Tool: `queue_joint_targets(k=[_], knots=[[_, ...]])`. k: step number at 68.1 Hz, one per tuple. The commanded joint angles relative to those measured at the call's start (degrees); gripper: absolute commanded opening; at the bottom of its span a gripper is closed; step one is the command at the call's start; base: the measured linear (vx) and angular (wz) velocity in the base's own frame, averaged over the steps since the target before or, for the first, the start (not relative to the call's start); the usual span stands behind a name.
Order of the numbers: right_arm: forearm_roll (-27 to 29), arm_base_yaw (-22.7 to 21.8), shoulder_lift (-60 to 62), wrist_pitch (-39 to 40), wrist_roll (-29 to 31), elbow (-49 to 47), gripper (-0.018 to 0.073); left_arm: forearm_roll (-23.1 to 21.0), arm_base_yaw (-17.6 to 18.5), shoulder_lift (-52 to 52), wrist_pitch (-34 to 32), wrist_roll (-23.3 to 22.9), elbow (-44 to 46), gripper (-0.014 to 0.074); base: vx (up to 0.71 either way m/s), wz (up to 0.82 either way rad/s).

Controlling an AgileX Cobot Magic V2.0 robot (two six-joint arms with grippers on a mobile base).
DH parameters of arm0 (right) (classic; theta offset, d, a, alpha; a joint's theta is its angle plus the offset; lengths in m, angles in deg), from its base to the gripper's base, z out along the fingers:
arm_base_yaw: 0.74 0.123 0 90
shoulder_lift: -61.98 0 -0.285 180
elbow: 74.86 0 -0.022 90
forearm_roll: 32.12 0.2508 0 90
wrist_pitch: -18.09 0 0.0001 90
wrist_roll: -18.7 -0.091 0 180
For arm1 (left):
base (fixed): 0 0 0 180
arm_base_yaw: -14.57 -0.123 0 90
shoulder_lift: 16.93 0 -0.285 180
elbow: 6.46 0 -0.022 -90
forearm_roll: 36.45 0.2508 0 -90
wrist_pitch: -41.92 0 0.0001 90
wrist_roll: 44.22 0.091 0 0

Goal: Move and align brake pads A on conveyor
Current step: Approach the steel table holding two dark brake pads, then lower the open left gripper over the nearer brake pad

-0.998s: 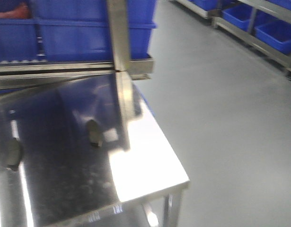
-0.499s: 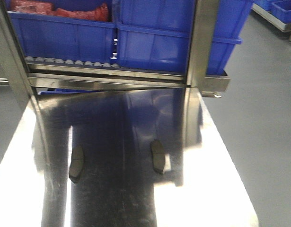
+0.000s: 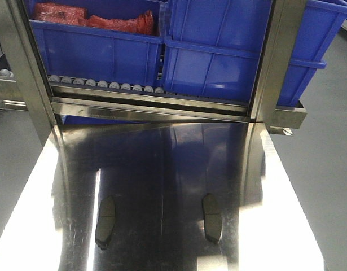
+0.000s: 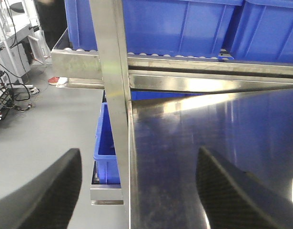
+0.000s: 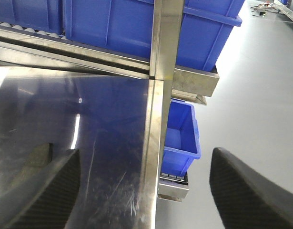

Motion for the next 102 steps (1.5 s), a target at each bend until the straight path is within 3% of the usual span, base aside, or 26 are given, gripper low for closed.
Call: queue_joint_targets(k=[1,102], knots=[[-0.53,-0.22,-0.67,4.38,0.00,-1.38,0.0540,0.44,0.00,0.60,-3.64,-0.24,1.40,0.0481,0.09,0.04],[-0.53,-0.22,-0.67,4.38,0.00,-1.38,0.0540,0.18,0.00,0.61,-3.76,-0.24,1.40,0.0481,0.02,0.01]])
